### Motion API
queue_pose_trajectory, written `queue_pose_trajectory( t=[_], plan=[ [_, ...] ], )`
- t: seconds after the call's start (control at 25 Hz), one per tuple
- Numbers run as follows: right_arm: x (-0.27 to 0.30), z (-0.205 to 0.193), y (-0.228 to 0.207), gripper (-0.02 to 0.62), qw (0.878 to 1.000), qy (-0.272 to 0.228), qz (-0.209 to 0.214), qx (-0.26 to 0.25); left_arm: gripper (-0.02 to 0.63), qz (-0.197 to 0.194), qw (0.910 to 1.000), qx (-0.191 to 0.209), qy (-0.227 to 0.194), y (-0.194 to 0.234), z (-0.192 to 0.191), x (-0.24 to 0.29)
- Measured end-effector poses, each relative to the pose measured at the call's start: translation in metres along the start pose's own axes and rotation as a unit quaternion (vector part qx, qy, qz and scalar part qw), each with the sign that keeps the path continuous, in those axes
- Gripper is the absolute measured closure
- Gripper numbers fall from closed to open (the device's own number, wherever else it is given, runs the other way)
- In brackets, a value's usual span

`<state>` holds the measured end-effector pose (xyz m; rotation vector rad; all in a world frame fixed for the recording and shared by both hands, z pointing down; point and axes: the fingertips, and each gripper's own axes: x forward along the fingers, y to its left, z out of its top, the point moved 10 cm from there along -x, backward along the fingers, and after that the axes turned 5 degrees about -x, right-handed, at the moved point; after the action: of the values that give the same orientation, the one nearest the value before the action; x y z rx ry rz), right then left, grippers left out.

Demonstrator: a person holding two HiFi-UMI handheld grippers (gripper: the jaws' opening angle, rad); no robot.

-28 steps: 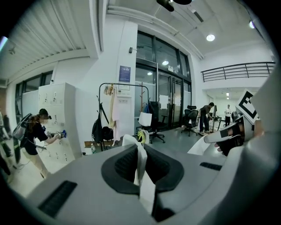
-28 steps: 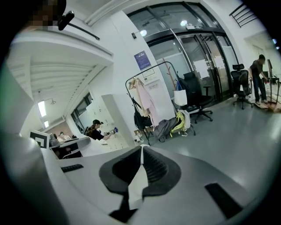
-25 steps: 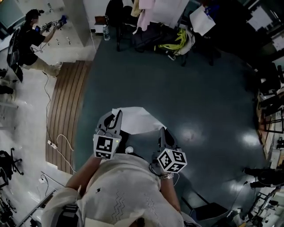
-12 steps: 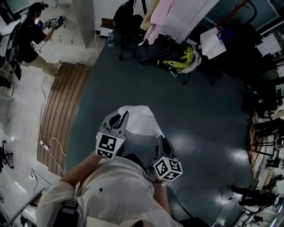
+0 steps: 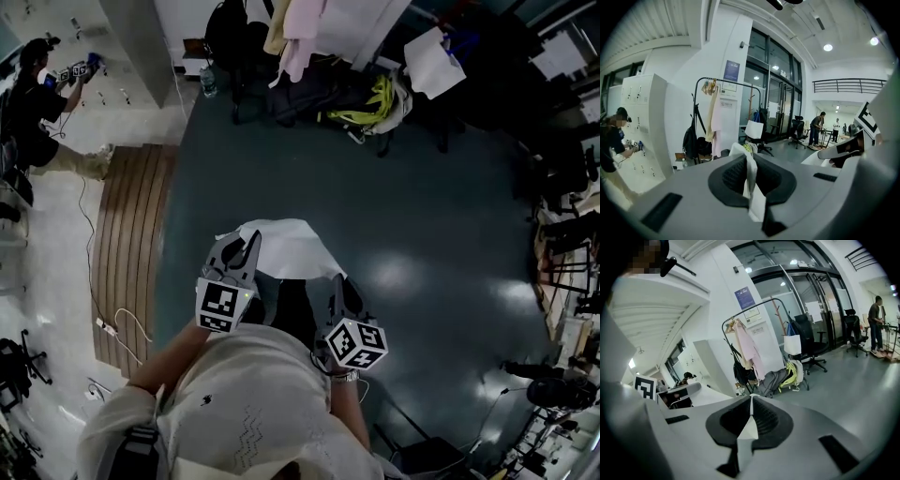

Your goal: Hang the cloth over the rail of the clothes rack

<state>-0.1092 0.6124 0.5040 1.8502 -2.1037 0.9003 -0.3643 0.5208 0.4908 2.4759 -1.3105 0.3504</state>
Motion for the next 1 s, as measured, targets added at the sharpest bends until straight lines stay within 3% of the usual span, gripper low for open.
queue_pose_trajectory(
  t=[0.32, 0.48, 0.8, 1.0],
  plan=[
    [0.050, 0.043, -0.048, 0.571, 1.000, -0.007, 0.015, -0.005, 0.586, 0.006, 1.0000, 0.006, 0.004, -0.010, 0.020, 0.067],
    [0.089, 0.085, -0.090, 0.571, 1.000, -0.006, 0.029, -0.004, 0.586, 0.018, 0.9998, 0.010, 0.003, -0.019, 0.047, 0.126],
    [0.161, 0.163, -0.165, 0.571, 0.996, 0.006, 0.083, -0.024, 0.586, 0.077, 0.9967, -0.026, 0.000, -0.038, 0.087, 0.217],
    [0.190, 0.197, -0.210, 0.571, 0.995, 0.009, 0.091, -0.030, 0.586, 0.102, 0.9945, -0.023, -0.003, -0.051, 0.102, 0.256]
  ],
)
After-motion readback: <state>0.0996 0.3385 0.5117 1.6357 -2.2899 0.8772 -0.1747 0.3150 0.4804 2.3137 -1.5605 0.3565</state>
